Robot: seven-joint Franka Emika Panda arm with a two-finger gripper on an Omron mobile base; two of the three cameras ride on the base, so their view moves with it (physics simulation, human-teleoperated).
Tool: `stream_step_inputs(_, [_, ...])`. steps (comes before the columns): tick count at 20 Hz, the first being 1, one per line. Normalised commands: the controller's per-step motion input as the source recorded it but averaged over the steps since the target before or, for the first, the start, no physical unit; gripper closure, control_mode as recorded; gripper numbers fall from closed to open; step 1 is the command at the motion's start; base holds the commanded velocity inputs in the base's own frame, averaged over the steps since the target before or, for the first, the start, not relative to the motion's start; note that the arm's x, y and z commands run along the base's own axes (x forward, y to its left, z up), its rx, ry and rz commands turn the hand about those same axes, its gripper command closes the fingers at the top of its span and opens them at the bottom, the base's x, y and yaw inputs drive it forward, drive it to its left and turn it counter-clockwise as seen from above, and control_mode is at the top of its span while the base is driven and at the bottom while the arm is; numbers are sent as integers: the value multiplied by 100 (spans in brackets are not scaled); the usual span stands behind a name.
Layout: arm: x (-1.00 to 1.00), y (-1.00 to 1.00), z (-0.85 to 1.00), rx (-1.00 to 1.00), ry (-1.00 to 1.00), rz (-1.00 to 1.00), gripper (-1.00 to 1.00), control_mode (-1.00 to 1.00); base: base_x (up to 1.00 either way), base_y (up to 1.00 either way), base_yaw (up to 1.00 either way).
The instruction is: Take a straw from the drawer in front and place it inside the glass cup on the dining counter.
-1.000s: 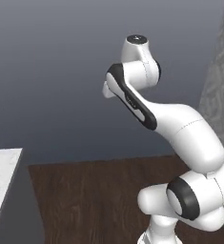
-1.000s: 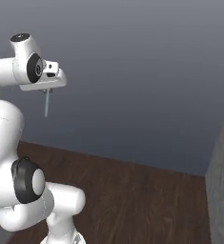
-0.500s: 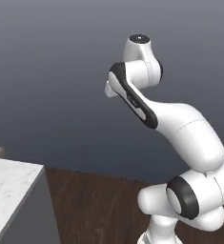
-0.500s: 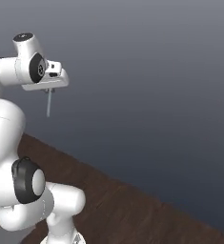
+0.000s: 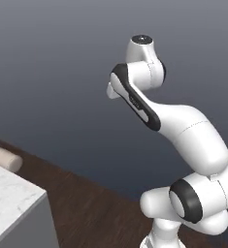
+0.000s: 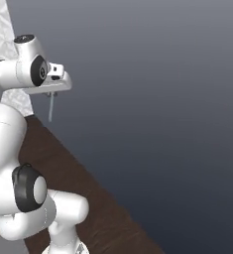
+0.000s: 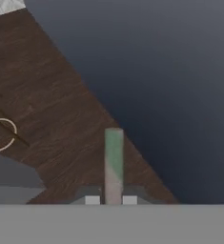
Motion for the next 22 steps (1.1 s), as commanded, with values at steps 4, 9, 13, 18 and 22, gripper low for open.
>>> stream_step_inputs(4, [0, 0, 0, 0, 0, 0, 100, 100, 100, -30, 57])
stream_step_inputs(9, [0, 0, 0, 0, 0, 0, 100, 100, 100, -25, 61])
stream_step_inputs(13, [0, 0, 0, 0, 0, 0, 100, 100, 97, -11, 69])
stream_step_inputs(18, [0, 0, 0, 0, 0, 0, 100, 100, 85, -11, 73])
stream_step_inputs(22, [0, 0, 0, 0, 0, 0, 100, 100, 60, -31, 71])
